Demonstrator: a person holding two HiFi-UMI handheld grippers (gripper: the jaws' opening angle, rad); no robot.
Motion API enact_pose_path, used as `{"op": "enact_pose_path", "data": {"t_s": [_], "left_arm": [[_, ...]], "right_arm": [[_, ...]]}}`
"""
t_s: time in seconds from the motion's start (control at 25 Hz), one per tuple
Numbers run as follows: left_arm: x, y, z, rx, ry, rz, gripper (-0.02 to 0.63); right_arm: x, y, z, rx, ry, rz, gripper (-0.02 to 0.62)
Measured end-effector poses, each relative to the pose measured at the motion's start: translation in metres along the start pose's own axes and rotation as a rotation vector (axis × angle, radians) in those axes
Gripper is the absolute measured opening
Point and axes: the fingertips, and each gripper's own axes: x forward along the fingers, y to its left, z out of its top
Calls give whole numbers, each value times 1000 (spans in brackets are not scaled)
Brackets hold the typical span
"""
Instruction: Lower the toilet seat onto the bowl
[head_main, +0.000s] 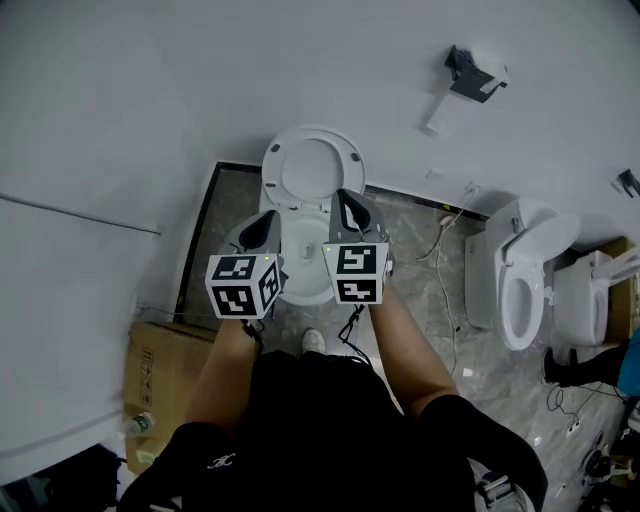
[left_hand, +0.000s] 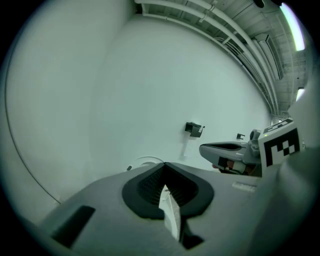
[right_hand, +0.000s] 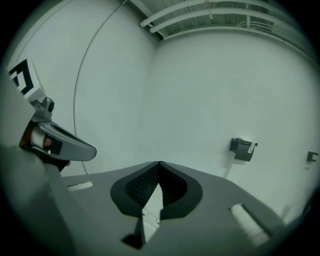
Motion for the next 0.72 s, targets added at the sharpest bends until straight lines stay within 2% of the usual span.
{"op": "enact_pose_path", "data": {"t_s": [0.12,0.28,0.72], "left_arm": [[13,5,-1,-5,15,3,6],[28,9,-3,-24,33,-9,6],[54,29,-7,-40,80,-42,6]], "right_arm": [[18,-10,-5,-32,14,-9,9],[44,-21,-14,-157,44,-40,9],[143,-39,-51,-425,156,-17,11]]}}
